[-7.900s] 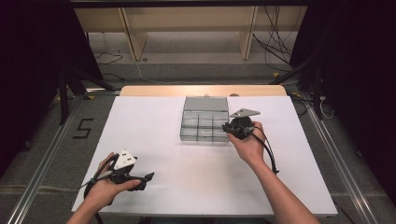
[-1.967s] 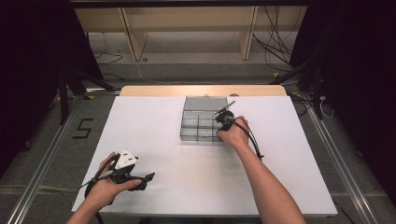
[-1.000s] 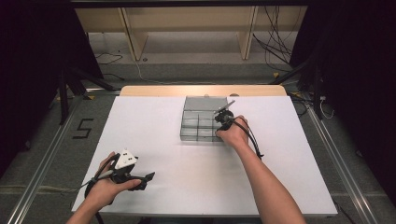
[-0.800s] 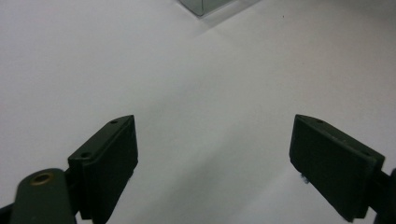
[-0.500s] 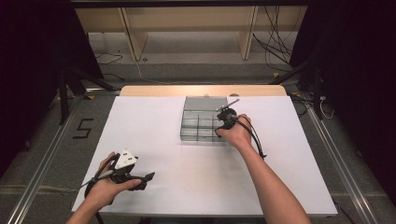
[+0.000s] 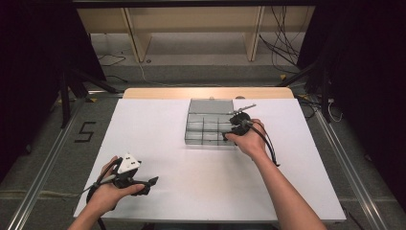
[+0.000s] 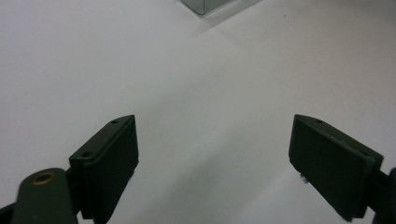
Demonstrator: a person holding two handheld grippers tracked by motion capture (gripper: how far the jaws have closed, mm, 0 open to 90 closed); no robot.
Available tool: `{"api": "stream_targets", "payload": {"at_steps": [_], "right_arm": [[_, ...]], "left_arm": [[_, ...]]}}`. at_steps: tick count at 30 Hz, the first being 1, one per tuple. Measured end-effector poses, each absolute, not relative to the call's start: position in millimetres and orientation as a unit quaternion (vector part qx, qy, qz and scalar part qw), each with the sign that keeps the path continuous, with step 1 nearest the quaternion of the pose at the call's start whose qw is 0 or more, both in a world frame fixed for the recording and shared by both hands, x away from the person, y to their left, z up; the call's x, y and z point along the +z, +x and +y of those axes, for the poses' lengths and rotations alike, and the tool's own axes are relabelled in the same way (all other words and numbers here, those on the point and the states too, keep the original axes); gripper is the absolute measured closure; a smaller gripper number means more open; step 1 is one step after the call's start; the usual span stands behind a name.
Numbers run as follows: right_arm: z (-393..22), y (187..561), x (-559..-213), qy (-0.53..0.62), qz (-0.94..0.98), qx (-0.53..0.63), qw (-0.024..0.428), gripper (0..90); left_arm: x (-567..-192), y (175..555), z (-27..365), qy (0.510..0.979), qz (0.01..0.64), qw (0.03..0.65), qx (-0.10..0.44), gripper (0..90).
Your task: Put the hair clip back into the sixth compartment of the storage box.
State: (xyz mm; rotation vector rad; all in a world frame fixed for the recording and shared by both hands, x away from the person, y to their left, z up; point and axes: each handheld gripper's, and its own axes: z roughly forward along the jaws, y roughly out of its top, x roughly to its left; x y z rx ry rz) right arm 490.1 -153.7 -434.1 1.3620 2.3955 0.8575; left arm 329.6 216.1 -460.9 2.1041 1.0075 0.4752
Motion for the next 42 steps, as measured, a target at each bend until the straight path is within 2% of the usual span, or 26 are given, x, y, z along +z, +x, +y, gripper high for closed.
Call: {"api": "stream_targets", "payload": {"at_steps": [8,18,42], "right_arm": [[-173.0,473.8,-429.1,0.458,0.815,0.329,0.132,44.3],[-194.8,448.2,-433.2,0.448,0.808,0.360,0.130,40.2],[-242.6,375.2,-453.8,0.436,0.786,0.415,0.139,37.0]], "left_arm": [[-461.0,329.5,216.0,0.820,0.394,0.371,0.186,15.2],[-461.1,329.6,216.2,0.820,0.394,0.370,0.186,15.2],[-460.5,328.9,216.6,0.819,0.396,0.370,0.187,15.2]]}}
